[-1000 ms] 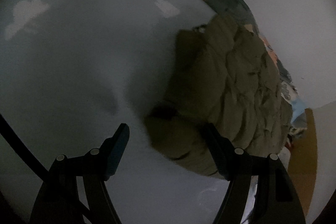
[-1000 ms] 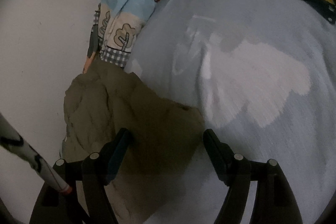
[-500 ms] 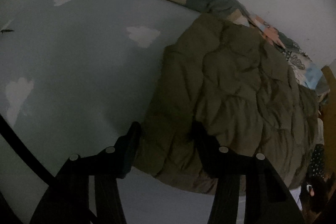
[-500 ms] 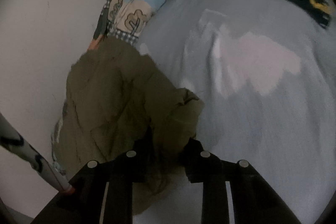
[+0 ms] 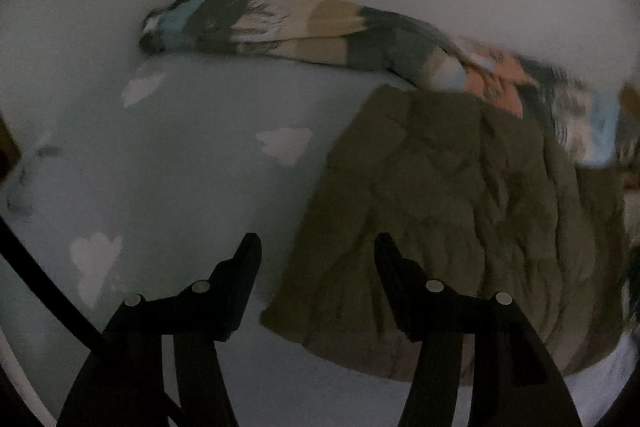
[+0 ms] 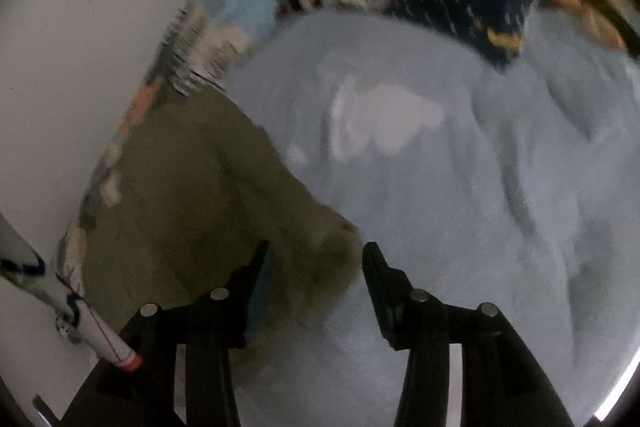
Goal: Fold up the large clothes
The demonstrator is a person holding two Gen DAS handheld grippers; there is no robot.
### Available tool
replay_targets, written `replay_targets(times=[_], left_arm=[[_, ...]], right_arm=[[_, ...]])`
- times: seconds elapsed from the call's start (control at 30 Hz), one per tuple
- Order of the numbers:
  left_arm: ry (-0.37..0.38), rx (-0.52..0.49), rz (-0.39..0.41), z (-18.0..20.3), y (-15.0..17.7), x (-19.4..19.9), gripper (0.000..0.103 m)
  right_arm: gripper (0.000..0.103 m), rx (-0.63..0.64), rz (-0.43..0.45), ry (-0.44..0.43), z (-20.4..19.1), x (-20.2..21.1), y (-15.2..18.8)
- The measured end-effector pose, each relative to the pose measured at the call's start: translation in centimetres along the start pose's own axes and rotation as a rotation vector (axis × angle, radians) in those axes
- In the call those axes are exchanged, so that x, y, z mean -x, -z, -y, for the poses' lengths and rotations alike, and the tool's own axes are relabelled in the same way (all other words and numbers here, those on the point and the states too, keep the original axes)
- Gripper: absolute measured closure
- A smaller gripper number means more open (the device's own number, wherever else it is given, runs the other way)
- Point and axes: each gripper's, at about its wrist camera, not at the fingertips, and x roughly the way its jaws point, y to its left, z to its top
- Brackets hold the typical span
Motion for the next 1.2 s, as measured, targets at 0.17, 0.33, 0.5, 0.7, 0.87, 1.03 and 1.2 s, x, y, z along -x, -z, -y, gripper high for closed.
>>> replay_targets(times=[0.17,0.33,0.5,0.7,0.87,1.03,1.2], left_arm=[[-0.086,-0.122,-0.103,2.0,1.4,-2.9,0.045],[-0.105,-0.127,-0.163,1.3,1.8,-4.2,0.037],[-0.141,-0.147,-0.063,2.7,1.9,-2.0,0.038],[-0.088,-0.208,0.128,5.0,1.5,2.0,0.038],[-0.053,-0.25,0.098,6.3,2.2,1.3,0.038],[-0.049,-0.271,0.062,6.8,2.5,0.4,0.038],[-0.045,-0.268,0.042,6.9,2.3,-0.3,0.038]], right_arm=[[0.064,0.31,0.026,-0.06,-6.0,-1.5,2.0],[0.065,0.3,-0.144,0.019,-4.4,-7.5,2.7],[0.065,0.313,-0.165,0.062,-4.6,-7.9,2.5],[0.065,0.422,0.049,0.051,-9.1,-3.2,3.4],[0.065,0.504,0.066,-0.042,-12.0,-2.9,4.9],[0.064,0.525,0.005,-0.072,-13.3,-4.5,6.5],[0.061,0.519,-0.028,-0.051,-13.6,-6.0,7.4]])
